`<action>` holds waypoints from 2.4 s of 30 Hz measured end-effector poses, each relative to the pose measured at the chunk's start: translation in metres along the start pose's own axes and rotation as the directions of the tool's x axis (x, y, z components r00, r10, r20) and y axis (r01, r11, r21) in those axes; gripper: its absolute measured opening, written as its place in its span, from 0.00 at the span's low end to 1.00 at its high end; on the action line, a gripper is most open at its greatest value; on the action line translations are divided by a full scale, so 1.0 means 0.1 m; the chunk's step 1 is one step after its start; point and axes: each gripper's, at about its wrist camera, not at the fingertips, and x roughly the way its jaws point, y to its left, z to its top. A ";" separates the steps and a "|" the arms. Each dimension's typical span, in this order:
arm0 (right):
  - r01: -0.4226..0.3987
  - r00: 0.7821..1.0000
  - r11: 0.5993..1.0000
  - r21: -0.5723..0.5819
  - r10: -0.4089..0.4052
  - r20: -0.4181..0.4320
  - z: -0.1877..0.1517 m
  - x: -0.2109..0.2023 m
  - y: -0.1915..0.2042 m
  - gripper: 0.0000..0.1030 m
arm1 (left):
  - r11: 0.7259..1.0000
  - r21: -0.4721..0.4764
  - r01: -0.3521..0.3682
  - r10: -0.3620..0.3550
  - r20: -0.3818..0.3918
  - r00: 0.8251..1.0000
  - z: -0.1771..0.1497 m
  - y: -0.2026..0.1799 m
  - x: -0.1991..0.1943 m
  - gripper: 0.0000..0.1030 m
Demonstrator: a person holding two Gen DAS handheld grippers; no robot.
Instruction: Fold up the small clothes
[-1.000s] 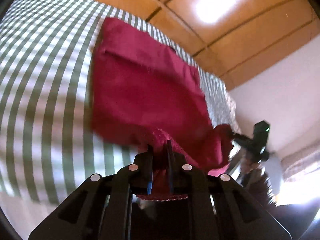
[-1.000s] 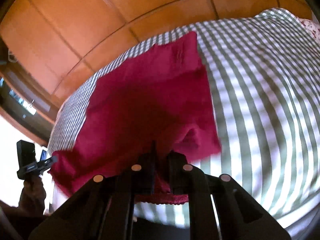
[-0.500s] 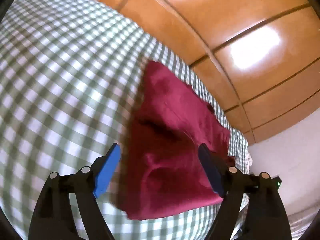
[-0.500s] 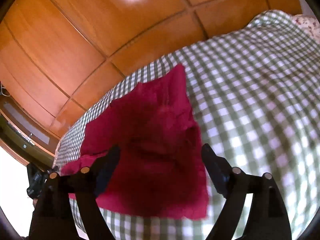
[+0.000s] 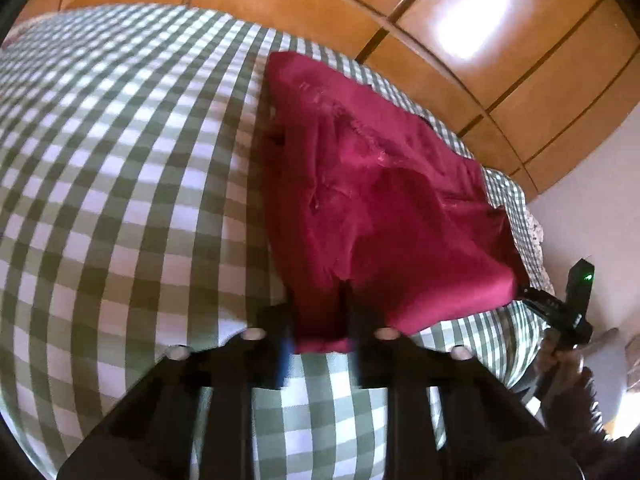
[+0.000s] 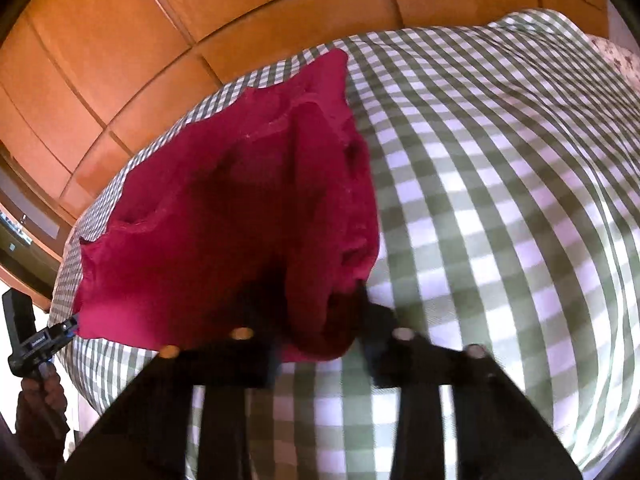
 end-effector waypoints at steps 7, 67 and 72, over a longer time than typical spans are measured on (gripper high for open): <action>-0.033 0.999 0.999 -0.004 0.033 0.007 -0.23 -0.40 -0.04 0.16 | 0.998 0.054 0.014 -0.014 -0.014 1.000 -0.18 -0.06 -0.20 0.11; 0.192 0.980 0.979 -0.071 -0.187 0.071 0.02 -0.06 0.16 0.47 | 0.845 0.277 -0.458 0.406 0.228 0.885 -0.07 -0.62 -0.15 0.52; 0.198 0.978 0.975 -0.100 -0.188 0.094 0.04 -0.17 0.23 0.51 | 0.856 0.262 -0.446 0.400 0.211 0.892 -0.05 -0.56 -0.14 0.52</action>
